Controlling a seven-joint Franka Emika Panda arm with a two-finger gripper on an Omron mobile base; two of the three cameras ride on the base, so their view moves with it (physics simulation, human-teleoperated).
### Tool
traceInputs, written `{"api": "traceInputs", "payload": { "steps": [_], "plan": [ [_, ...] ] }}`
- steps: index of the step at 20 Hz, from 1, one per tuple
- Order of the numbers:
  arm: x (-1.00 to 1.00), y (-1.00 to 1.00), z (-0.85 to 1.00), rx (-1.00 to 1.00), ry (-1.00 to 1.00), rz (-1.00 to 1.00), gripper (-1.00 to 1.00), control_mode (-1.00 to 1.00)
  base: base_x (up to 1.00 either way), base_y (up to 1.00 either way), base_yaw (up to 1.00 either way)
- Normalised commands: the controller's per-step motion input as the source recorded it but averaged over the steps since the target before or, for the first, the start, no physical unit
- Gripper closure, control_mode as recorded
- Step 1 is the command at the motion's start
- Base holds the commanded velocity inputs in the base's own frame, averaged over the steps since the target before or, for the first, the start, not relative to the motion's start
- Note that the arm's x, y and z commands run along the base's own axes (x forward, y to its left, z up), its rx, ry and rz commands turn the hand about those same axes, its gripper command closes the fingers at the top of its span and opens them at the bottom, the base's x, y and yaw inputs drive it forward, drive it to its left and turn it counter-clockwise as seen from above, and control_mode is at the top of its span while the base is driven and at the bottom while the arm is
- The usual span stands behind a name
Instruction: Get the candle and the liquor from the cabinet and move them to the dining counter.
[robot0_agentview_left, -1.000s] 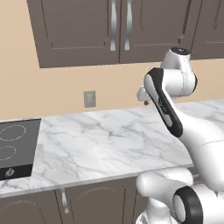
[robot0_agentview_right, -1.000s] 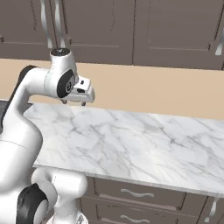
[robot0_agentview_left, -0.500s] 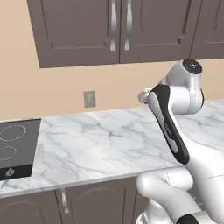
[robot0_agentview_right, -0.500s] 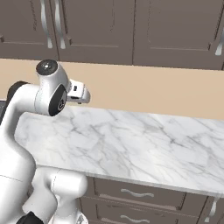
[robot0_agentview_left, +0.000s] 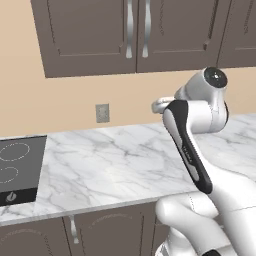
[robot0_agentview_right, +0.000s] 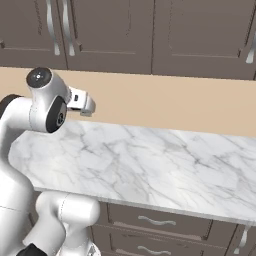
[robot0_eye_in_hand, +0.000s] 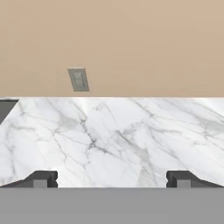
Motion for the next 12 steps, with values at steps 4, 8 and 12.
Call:
{"api": "traceInputs", "payload": {
  "steps": [4,8,12],
  "plan": [
    [0.08,0.16,0.44,0.00,0.00,-0.04,-1.00,-1.00,0.00,0.00,0.00],
    [0.12,0.05,0.48,0.00,-0.03,-0.01,-1.00,-1.00,0.00,0.00,0.00],
    [0.10,0.00,0.44,0.00,-0.19,-0.05,-1.00,-1.00,0.00,0.00,0.00]
  ]
}}
